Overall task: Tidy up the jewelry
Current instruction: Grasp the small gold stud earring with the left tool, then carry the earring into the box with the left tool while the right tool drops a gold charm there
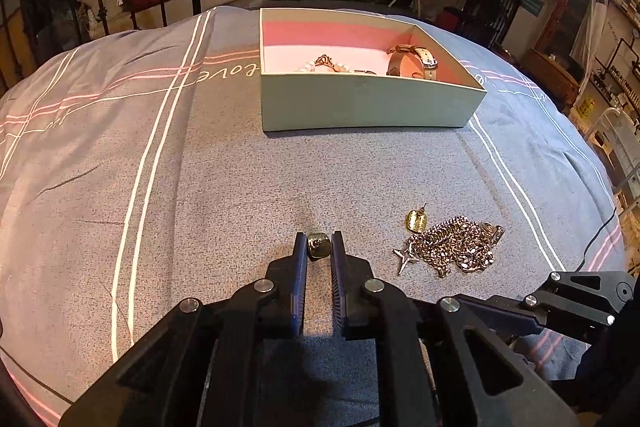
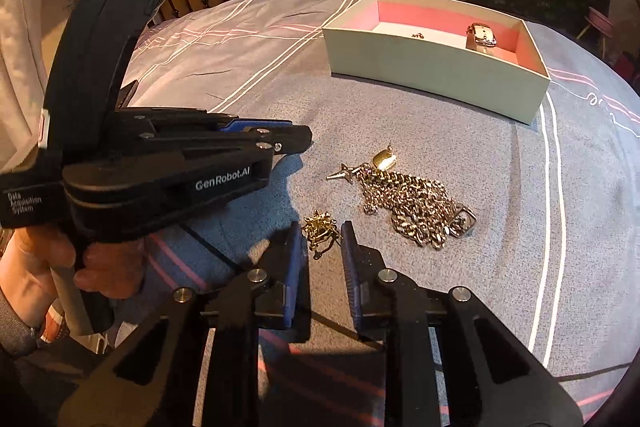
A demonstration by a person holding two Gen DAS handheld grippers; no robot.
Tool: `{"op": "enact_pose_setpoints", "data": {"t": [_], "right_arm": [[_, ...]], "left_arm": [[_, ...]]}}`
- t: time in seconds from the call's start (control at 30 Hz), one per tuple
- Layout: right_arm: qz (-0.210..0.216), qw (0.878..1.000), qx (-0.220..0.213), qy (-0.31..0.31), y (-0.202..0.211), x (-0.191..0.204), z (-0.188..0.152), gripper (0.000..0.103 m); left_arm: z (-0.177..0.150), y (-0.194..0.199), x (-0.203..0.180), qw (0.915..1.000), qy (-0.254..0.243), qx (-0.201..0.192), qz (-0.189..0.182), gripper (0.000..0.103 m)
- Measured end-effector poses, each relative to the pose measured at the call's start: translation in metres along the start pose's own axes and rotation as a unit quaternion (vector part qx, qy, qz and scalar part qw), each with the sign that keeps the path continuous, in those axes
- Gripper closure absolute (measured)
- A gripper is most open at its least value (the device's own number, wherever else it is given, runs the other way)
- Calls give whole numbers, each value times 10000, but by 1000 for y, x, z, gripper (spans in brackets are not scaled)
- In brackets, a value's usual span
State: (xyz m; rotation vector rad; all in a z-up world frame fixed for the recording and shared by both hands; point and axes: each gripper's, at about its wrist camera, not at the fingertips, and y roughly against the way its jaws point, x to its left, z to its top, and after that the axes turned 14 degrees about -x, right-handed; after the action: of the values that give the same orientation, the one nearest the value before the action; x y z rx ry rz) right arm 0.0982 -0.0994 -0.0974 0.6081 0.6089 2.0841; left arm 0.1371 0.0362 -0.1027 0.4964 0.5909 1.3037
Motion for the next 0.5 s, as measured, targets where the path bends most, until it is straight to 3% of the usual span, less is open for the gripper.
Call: {"op": "enact_pose_setpoints", "data": {"t": [0.33, 0.5], "right_arm": [[-46, 9999, 36, -143, 6, -11, -3, 82], [-321, 9988, -352, 110, 7, -26, 34, 82]], "left_arm": [[1, 4, -21, 9999, -112, 44, -111, 91], [35, 0, -27, 9997, -123, -157, -160, 91]]}}
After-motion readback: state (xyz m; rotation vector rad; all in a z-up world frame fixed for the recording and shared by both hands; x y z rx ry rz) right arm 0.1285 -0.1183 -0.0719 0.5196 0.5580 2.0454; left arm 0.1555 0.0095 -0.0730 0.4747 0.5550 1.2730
